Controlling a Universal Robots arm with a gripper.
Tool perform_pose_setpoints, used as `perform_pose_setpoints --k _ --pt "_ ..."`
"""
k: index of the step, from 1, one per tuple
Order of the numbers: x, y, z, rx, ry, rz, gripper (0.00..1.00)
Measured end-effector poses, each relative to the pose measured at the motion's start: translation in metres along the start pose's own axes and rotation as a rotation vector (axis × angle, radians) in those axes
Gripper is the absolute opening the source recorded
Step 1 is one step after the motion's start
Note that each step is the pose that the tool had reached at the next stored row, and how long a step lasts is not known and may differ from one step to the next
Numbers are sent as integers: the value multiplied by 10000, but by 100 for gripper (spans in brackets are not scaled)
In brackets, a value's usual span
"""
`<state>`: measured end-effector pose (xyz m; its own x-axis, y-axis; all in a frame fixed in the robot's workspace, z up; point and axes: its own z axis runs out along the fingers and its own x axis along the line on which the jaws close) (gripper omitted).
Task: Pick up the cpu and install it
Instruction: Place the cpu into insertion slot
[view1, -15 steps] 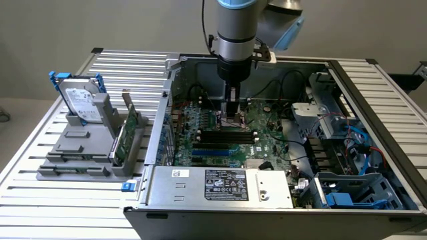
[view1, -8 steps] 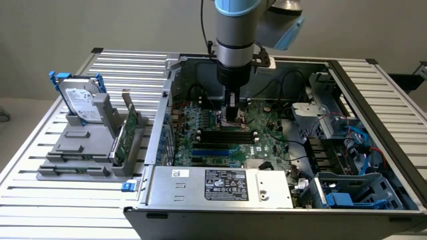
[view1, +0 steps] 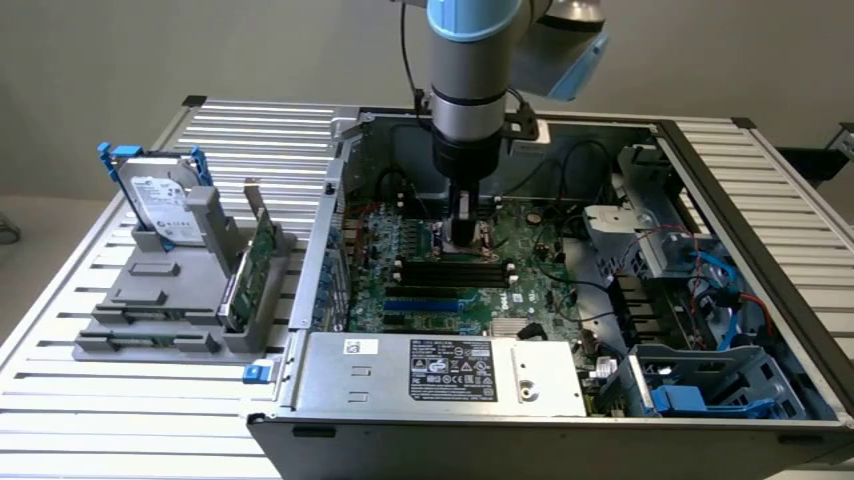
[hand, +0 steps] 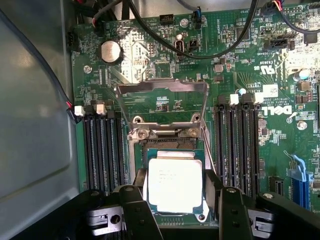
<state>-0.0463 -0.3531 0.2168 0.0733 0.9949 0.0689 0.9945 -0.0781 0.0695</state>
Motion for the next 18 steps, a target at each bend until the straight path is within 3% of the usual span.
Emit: perform_pose_setpoints --k 7,18 --pt "-6 -13 63 -73 6 -6 55" --pt "3 -15 69 -80 7 -3 55"
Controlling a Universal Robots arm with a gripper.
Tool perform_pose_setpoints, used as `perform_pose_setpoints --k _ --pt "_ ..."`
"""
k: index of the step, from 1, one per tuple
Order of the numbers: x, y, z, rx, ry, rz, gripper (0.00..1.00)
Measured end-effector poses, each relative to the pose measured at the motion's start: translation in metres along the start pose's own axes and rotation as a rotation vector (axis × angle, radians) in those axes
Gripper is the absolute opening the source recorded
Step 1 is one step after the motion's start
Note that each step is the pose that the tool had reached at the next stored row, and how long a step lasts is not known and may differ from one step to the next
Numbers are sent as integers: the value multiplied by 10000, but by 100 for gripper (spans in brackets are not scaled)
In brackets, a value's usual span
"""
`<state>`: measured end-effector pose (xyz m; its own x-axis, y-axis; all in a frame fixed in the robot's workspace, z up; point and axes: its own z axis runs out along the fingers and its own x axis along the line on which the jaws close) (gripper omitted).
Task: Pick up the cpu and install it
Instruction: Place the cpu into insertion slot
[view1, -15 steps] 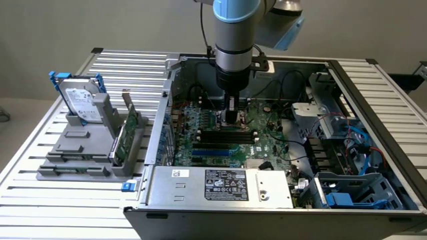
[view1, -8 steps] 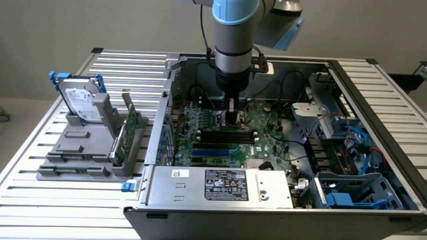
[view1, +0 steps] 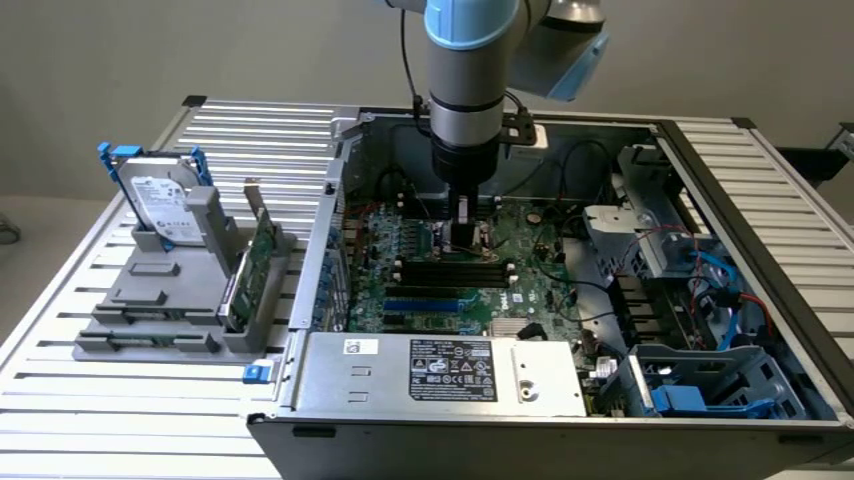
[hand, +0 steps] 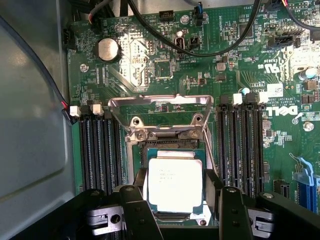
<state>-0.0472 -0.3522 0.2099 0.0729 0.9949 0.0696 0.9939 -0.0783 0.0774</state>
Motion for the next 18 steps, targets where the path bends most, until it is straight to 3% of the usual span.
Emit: perform_pose_setpoints --k 18 --pt "7 -2 16 0 -2 6 55"
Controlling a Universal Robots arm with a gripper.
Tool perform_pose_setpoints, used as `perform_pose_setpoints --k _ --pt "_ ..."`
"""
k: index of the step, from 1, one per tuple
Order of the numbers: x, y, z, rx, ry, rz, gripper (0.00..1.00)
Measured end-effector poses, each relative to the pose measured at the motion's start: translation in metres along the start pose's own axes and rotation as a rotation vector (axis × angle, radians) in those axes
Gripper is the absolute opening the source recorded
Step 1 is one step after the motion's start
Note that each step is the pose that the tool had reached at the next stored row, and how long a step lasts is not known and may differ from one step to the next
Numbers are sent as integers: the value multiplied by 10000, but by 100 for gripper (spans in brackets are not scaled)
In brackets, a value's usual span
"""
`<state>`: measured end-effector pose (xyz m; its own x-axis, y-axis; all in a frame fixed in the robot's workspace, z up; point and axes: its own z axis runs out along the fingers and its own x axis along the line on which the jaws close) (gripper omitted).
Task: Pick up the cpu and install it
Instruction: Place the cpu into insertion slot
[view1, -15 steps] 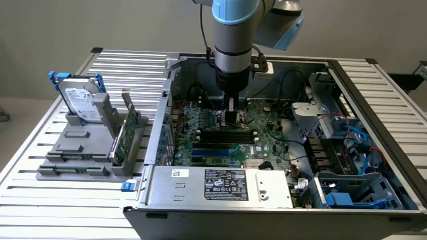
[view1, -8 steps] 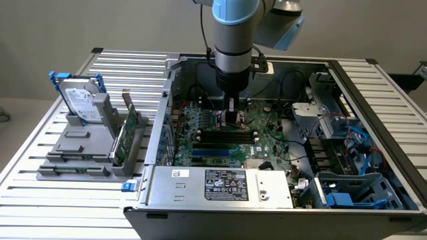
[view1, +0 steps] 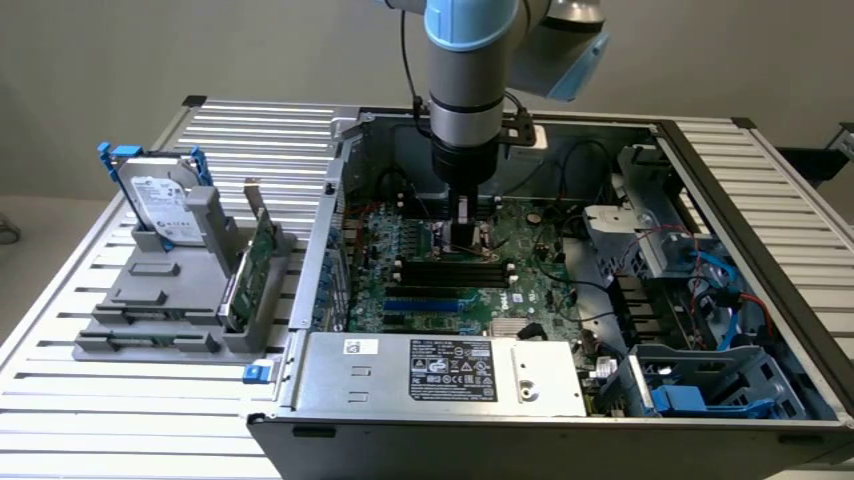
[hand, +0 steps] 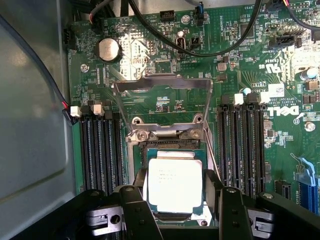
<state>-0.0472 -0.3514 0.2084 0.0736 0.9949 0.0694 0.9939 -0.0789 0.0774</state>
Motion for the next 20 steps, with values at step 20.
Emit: perform_pose_setpoints --k 20 --pt "30 6 46 2 1 -50 55"
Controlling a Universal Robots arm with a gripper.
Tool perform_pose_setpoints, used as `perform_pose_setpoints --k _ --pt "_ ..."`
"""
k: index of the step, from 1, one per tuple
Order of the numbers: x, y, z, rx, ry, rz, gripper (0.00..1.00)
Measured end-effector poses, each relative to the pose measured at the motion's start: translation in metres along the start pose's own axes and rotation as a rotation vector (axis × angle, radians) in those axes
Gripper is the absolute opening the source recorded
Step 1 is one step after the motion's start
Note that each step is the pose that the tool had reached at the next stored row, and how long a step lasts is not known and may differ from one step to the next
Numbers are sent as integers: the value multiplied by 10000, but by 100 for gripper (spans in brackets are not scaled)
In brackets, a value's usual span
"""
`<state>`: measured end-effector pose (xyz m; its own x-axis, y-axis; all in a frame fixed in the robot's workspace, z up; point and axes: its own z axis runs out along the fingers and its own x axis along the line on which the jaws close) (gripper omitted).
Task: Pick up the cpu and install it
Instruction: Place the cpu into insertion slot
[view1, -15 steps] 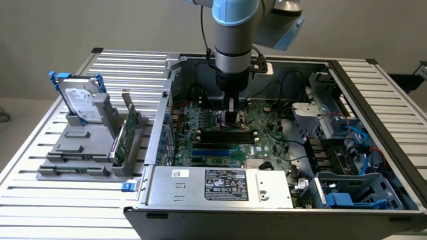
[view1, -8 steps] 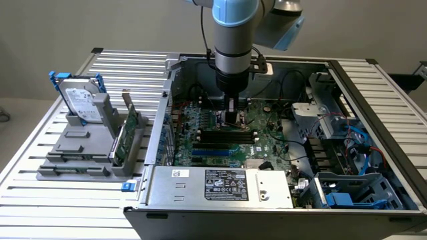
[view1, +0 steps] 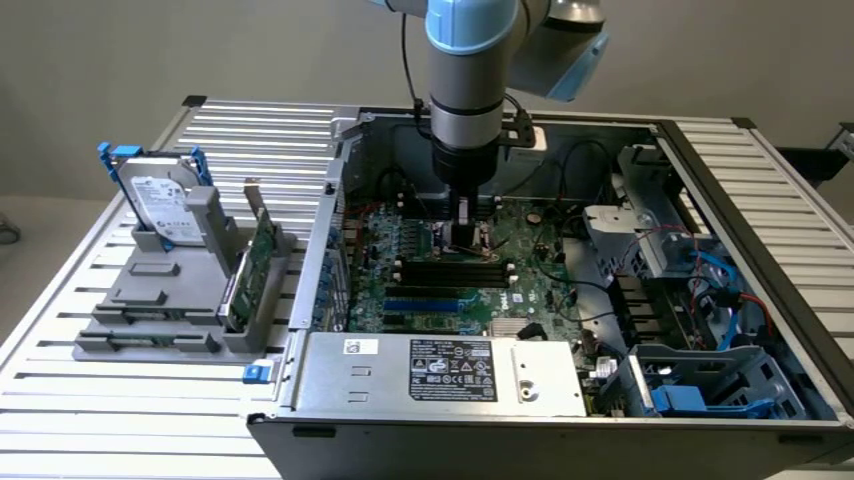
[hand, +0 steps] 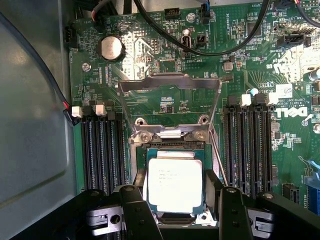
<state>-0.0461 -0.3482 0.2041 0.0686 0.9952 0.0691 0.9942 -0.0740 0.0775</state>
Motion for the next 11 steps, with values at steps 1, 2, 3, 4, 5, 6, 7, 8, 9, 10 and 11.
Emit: perform_pose_setpoints --k 1,2,3,4,5,6,7,8,9,10,11 --pt "0 0 1 0 0 -5 55" --pt "0 0 2 0 0 -10 55" --pt "0 1 4 0 0 -13 55" --pt "0 1 5 1 -2 -17 55" --pt "0 2 5 1 -4 -20 55" --pt "0 4 6 1 -4 -25 55" --pt "0 6 6 1 -4 -30 55" --pt "0 6 7 2 -5 -30 55" --pt "0 7 7 2 -5 -32 55" --pt "0 7 7 2 -6 -35 55" --pt "0 7 7 2 -6 -38 55"
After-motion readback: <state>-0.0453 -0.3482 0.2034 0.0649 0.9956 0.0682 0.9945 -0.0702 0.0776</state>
